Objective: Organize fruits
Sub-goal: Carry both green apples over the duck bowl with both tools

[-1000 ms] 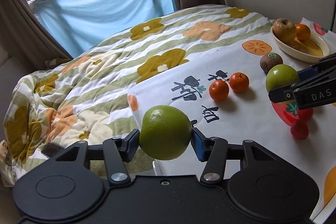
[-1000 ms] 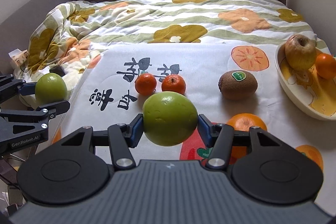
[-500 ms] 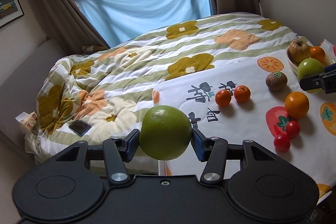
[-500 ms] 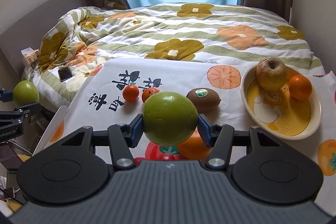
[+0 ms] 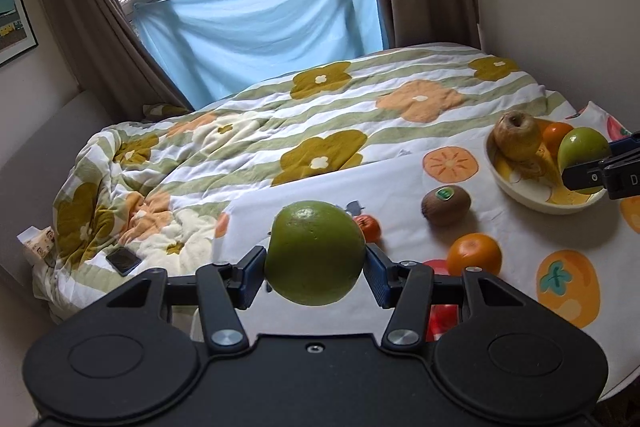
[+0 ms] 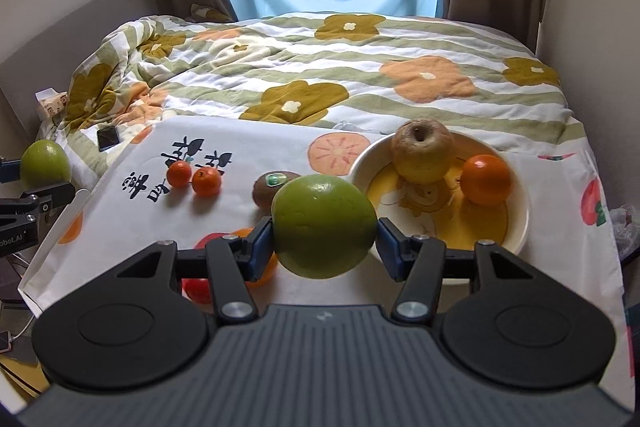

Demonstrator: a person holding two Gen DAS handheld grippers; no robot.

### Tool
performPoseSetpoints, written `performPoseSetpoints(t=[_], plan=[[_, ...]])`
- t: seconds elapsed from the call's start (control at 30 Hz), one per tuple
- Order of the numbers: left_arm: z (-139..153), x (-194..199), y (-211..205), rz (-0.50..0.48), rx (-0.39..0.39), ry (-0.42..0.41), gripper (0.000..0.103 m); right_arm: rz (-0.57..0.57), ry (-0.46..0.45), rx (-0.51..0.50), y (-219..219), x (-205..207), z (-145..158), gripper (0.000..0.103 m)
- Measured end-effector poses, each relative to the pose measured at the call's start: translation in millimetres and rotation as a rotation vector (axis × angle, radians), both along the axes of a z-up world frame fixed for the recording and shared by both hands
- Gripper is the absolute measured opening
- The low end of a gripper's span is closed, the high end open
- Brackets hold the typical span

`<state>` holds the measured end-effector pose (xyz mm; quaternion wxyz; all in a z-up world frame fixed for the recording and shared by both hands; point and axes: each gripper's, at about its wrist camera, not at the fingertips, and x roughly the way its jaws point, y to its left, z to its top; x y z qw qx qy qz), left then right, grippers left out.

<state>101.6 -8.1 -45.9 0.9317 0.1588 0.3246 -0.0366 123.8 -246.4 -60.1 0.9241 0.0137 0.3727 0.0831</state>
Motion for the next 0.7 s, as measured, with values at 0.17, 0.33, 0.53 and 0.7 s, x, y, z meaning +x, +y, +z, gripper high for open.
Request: performPoseSetpoints(t=[0.17, 0.33, 0.53, 0.7], plan=[[-7, 16, -50, -0.062, -0.005, 0.007, 0.057, -0.021, 0.003, -0.011, -45, 9, -4, 0.069], [-16, 35, -96, -0.121, -0.008, 0.012, 0.057, -0.045, 0.012, -0.023, -84, 18, -11, 0.069], [-31, 61, -143, -0.209, -0.007, 0.030, 0.057, -0.071, 0.025, -0.029, -115, 27, -19, 0.069], [-51, 87, -177, -0.278, 0.005, 0.058, 0.057, -0.095, 0.038, -0.025, -130, 37, -29, 0.069]])
